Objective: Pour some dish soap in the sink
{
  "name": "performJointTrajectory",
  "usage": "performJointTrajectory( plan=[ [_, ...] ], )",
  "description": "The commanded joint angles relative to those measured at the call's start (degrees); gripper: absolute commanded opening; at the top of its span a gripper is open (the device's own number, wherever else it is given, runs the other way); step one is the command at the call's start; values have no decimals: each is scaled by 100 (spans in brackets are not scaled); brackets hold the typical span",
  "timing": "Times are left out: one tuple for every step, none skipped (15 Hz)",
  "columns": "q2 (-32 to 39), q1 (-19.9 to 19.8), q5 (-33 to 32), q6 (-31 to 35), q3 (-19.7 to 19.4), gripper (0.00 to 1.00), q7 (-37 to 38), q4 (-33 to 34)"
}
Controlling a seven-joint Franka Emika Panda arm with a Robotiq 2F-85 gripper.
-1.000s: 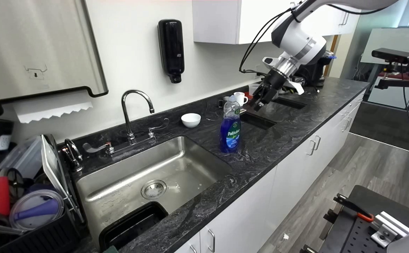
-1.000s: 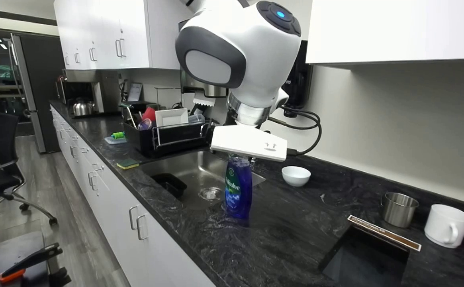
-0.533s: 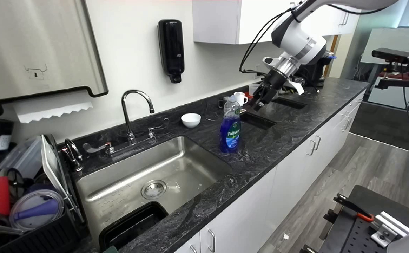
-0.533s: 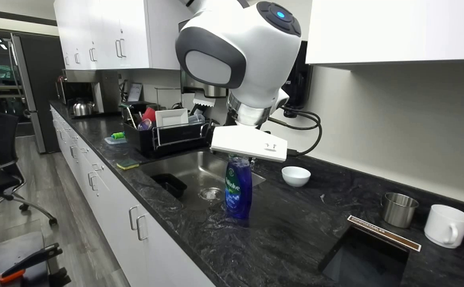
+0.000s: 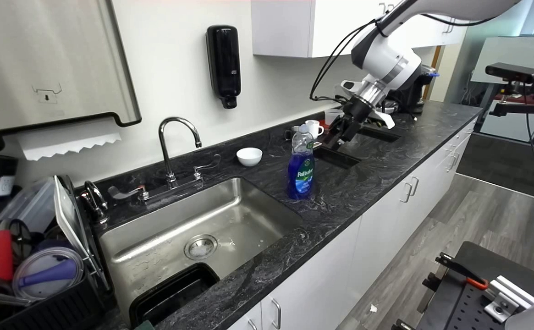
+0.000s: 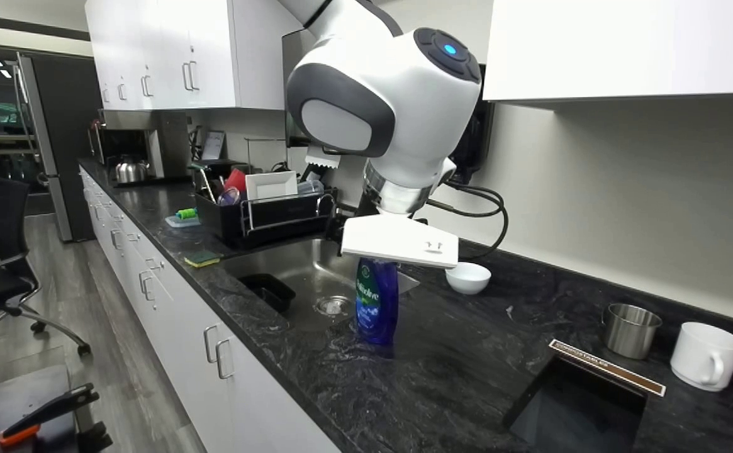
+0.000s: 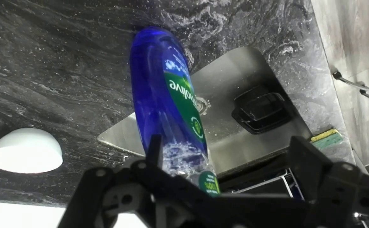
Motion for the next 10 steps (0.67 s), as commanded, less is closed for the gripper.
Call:
performJointTrajectory(
  plan=[
    [478, -335, 178, -180, 223, 100, -735, 424],
    [583, -394, 193, -209, 253, 100, -885, 517],
    [686, -461, 221, -241, 288, 100, -1053, 631],
    [763, -523, 255, -269, 328, 100, -1212, 736],
    [839, -584, 302, -345, 370, 100, -1356, 853],
    [896, -640, 342, -454, 405, 100, -1471, 962],
    [952, -729, 438, -705, 455, 100, -1636, 1089],
    [1011, -801, 491, -995, 484, 100, -1761, 1218],
    [1069, -861, 543, -1327, 496, 100, -1862, 1333],
    [1139, -921, 594, -1656, 498, 100, -1944, 1454]
  ],
)
